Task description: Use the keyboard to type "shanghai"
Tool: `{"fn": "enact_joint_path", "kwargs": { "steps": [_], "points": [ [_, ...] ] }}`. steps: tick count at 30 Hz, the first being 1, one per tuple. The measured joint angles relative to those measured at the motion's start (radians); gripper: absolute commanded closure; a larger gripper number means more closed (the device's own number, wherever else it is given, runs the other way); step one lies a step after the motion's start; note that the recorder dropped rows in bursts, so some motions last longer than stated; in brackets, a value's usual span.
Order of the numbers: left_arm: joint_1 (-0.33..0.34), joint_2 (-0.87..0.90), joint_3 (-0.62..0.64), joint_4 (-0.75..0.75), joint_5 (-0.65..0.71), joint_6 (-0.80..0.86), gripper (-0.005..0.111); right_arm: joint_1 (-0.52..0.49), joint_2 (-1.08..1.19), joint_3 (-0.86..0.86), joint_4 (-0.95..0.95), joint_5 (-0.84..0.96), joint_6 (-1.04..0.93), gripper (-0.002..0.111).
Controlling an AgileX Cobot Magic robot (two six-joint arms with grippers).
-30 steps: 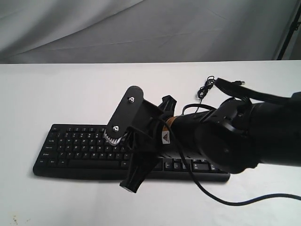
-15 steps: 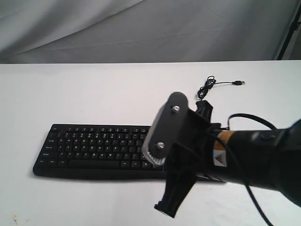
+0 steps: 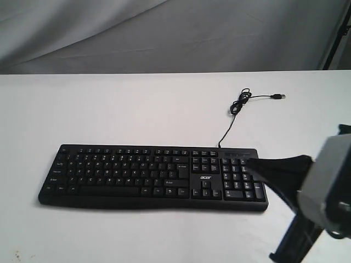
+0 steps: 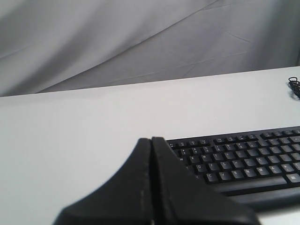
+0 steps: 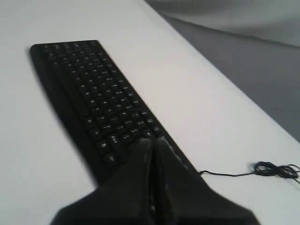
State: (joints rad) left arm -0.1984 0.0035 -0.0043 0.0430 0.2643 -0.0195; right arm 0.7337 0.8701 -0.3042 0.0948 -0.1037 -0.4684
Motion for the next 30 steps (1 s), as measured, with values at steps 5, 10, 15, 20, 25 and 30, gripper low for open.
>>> {"fn": "enact_joint_path", "kwargs": {
  "steps": [5,10,15,20,25,30],
  "points": [
    [0.0,0.0,0.0,0.0,0.0,0.0,0.107,-0.116,-0.225,0.106,0.0,-0.025,0.0,0.108],
    [0.0,0.0,0.0,0.0,0.0,0.0,0.107,-0.273,-0.485,0.186,0.0,-0.031,0.0,0.108],
    [0.0,0.0,0.0,0.0,0.0,0.0,0.107,-0.37,-0.628,0.241,0.0,-0.032,0.0,0.108],
    [0.0,0.0,0.0,0.0,0.0,0.0,0.107,-0.375,-0.643,0.249,0.0,-0.032,0.0,0.108],
    [0.0,0.0,0.0,0.0,0.0,0.0,0.107,-0.375,-0.638,0.274,0.0,-0.014,0.0,0.108],
    [0.0,0.0,0.0,0.0,0.0,0.0,0.107,-0.414,-0.716,0.301,-0.011,0.03,0.063,0.108]
  ]
}}
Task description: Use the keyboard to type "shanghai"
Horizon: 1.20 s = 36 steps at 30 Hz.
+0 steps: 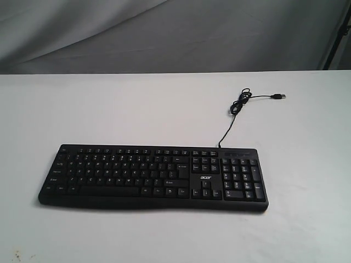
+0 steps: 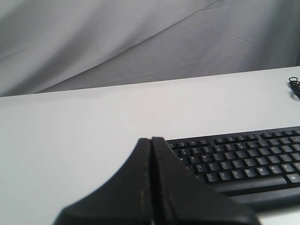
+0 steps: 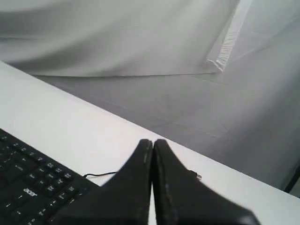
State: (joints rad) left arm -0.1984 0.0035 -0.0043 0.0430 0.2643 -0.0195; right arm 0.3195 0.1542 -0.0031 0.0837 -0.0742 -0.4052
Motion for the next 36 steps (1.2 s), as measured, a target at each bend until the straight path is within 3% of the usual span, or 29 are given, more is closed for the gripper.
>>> {"fn": "enact_joint_path", "kwargs": {
  "steps": [6,14,36],
  "points": [
    [0.0,0.0,0.0,0.0,0.0,0.0,0.107,-0.118,-0.144,0.0,-0.123,0.207,0.177,0.108],
    [0.0,0.0,0.0,0.0,0.0,0.0,0.107,-0.125,-0.148,0.0,-0.129,0.377,0.177,0.108],
    [0.0,0.0,0.0,0.0,0.0,0.0,0.107,-0.125,-0.148,0.0,-0.129,0.393,0.177,0.108]
  ]
}}
